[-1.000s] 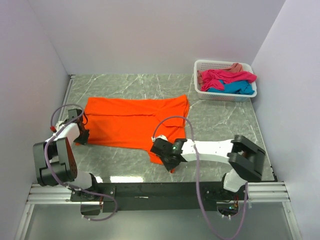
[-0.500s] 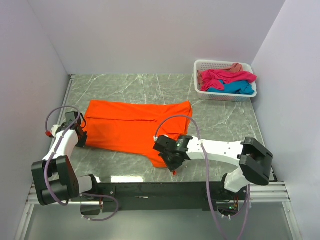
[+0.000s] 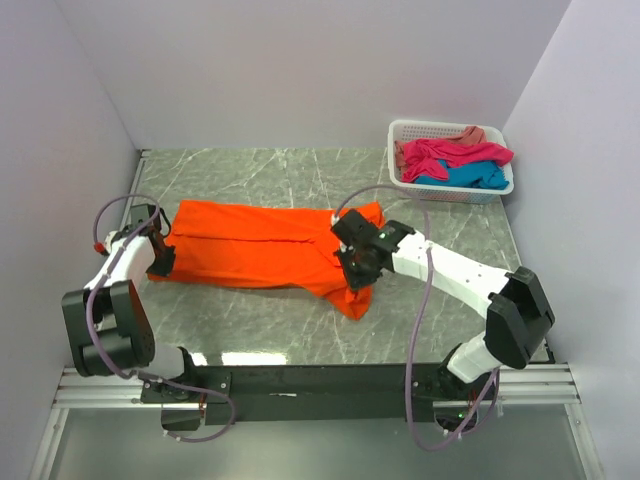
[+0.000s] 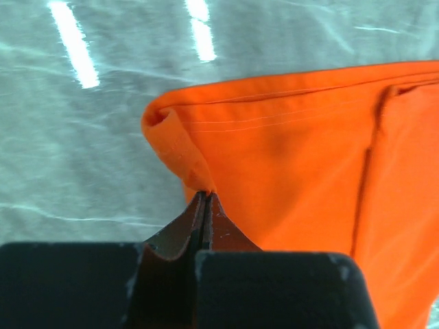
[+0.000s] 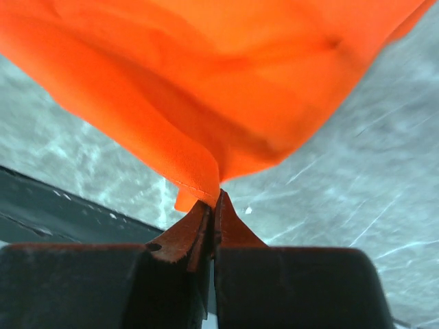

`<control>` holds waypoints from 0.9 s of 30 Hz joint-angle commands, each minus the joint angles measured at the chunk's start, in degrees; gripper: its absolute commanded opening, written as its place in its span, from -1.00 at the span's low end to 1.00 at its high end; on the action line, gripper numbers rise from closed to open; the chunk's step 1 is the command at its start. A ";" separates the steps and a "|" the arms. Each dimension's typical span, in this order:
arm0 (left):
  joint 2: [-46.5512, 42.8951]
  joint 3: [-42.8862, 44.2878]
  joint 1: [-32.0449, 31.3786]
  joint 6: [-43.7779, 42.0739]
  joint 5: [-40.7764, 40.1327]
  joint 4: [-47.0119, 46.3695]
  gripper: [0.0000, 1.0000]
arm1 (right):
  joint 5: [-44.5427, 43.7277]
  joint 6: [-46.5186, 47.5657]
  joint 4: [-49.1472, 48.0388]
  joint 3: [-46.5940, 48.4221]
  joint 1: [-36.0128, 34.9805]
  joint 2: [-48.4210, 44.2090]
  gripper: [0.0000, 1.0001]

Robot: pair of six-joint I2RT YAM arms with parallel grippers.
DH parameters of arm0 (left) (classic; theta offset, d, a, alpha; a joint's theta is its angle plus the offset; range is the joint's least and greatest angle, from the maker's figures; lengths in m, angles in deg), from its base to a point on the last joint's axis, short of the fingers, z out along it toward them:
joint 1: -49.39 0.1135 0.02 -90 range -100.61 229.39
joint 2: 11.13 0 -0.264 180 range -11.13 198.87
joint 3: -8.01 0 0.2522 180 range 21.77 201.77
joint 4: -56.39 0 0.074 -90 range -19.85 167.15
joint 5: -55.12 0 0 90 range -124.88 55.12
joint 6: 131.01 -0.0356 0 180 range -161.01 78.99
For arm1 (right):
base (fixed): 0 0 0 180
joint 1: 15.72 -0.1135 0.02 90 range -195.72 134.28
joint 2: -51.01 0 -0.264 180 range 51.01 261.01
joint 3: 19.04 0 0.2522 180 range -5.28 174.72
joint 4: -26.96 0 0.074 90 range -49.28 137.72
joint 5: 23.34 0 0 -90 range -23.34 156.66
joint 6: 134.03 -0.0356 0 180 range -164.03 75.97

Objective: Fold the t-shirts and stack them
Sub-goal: Fold the tshirt

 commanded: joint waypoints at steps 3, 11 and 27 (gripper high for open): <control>3.87 6.91 -0.47 -1.46 1.34 -1.36 -0.99 | -3.77 2.97 -1.24 7.60 4.61 1.96 -1.00; 12.05 16.50 -2.31 -1.72 0.11 0.13 -0.99 | -4.56 8.24 -2.82 15.07 9.81 9.69 -1.00; 20.94 32.51 -3.28 -7.08 -1.56 2.51 0.99 | -16.78 10.37 -7.13 32.14 14.73 26.14 0.07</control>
